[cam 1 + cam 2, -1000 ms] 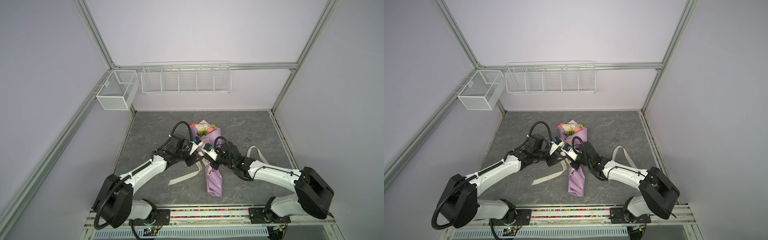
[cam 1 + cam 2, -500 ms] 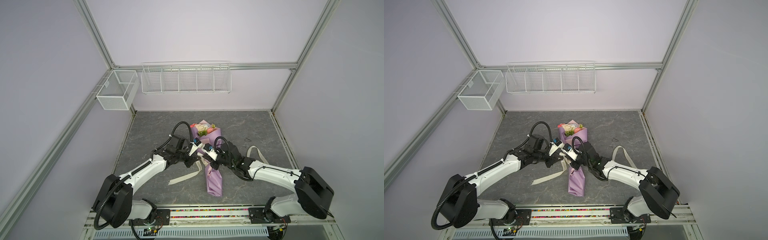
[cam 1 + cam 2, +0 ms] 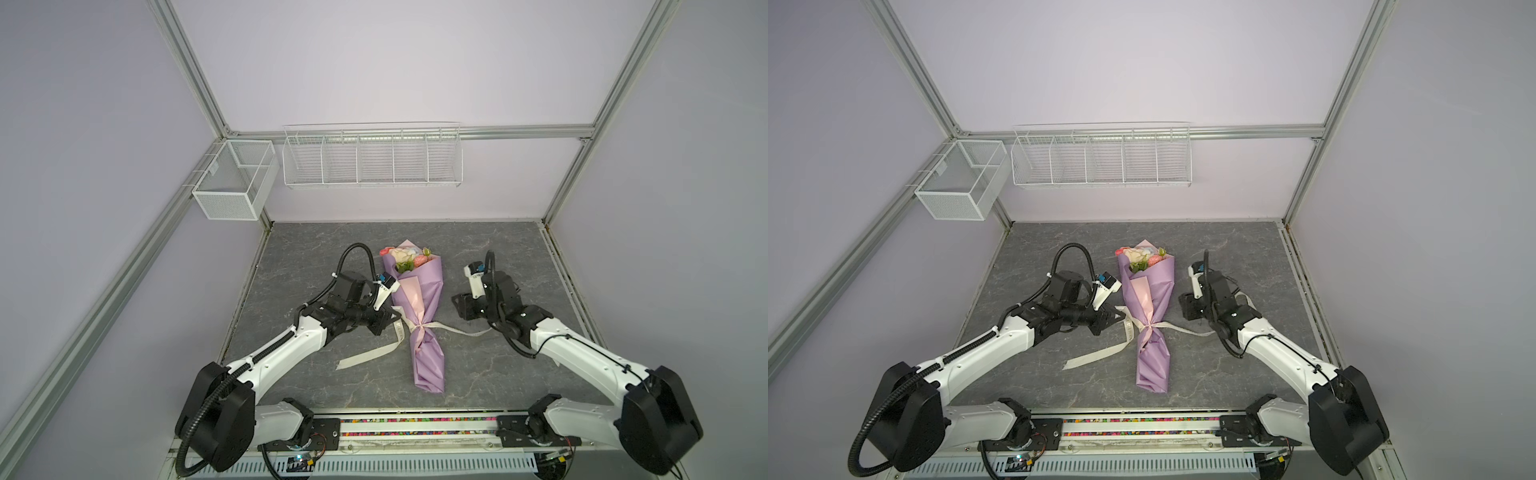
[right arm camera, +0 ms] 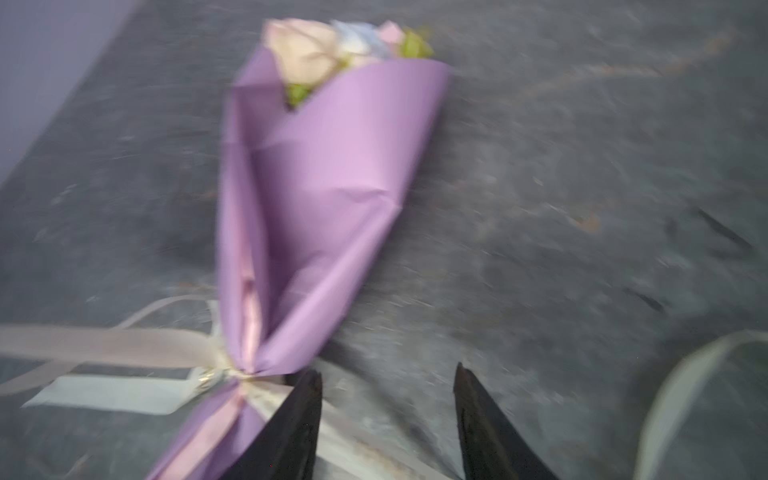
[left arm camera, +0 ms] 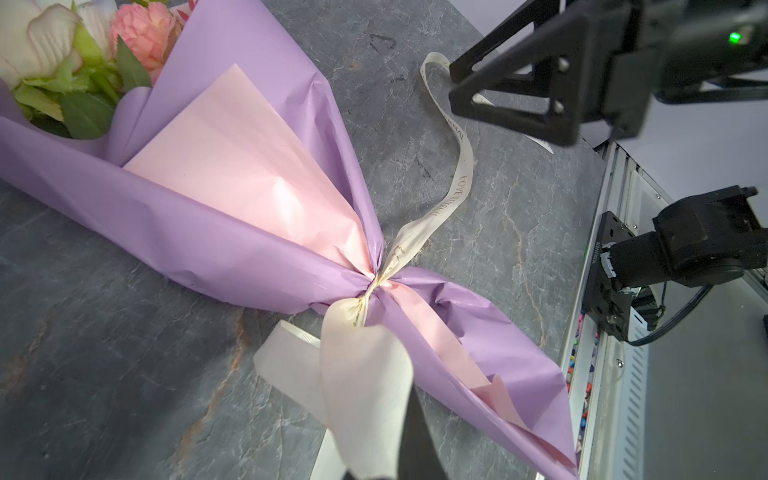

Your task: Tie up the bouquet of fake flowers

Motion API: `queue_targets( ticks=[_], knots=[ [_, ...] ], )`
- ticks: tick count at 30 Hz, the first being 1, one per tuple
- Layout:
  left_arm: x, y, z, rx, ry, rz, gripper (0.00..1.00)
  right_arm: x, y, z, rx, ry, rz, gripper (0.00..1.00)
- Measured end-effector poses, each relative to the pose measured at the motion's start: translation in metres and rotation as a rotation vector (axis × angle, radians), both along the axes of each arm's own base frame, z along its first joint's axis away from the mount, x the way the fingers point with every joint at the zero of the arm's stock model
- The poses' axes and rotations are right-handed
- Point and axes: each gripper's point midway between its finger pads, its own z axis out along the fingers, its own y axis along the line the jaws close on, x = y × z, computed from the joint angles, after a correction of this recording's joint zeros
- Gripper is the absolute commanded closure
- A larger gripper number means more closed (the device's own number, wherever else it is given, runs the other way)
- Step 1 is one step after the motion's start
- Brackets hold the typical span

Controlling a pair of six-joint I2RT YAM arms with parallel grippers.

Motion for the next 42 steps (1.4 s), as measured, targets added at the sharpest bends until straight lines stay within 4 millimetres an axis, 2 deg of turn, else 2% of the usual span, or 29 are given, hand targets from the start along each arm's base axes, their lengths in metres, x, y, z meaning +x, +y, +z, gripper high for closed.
queue_targets(
  ticks=[2,4,5,7,9,14,17,21,23,28,31,34,36,37,39,42],
  knots=[
    [-0.004,-0.002,0.000,-0.001,0.009,-0.004,1.00,-0.001,-0.045,-0.030,-0.020,0.155,-0.160,0.45],
    [-0.007,-0.004,-0.001,0.001,0.019,-0.010,1.00,-0.007,-0.078,-0.054,-0.029,0.285,-0.276,0.43],
    [-0.009,-0.004,-0.002,0.004,0.024,-0.013,1.00,-0.011,-0.091,-0.065,-0.034,0.347,-0.321,0.41],
    [-0.012,-0.005,-0.003,0.009,0.033,-0.015,1.00,-0.014,-0.102,-0.076,-0.038,0.427,-0.365,0.39],
    [-0.013,-0.006,-0.004,0.013,0.037,-0.015,1.00,-0.010,-0.105,-0.080,-0.041,0.472,-0.383,0.39],
    [-0.013,-0.005,-0.007,0.027,0.044,-0.004,0.99,0.023,-0.106,-0.079,-0.043,0.484,-0.392,0.40],
    [-0.014,-0.004,-0.008,0.032,0.047,0.001,1.00,0.037,-0.104,-0.085,-0.052,0.505,-0.388,0.41],
    [-0.013,-0.003,-0.005,0.032,0.034,0.010,1.00,0.038,-0.107,-0.099,-0.084,0.549,-0.389,0.48],
    [-0.015,-0.001,-0.005,0.032,0.028,0.012,1.00,0.039,-0.108,-0.098,-0.094,0.548,-0.389,0.58],
    [-0.021,0.000,-0.008,0.032,0.024,0.005,1.00,0.035,-0.112,-0.099,-0.125,0.562,-0.377,0.90],
    [-0.023,0.000,-0.011,0.034,0.022,0.001,1.00,0.036,-0.110,-0.097,-0.119,0.558,-0.358,0.94],
    [-0.024,-0.001,-0.012,0.032,0.016,0.004,1.00,0.038,-0.104,-0.081,-0.098,0.517,-0.333,0.93],
    [-0.025,-0.002,-0.014,0.029,0.011,0.010,1.00,0.042,-0.095,-0.055,-0.071,0.447,-0.307,0.93],
    [-0.025,-0.002,-0.016,0.028,0.009,0.014,0.99,0.044,-0.086,-0.036,-0.051,0.395,-0.284,0.93],
    [-0.027,-0.002,-0.018,0.023,-0.001,0.020,0.99,0.047,-0.063,0.004,-0.008,0.285,-0.218,0.93],
    [-0.029,-0.001,-0.022,0.002,-0.018,0.029,0.99,0.052,-0.003,0.068,0.083,0.114,-0.070,0.92]
  ],
)
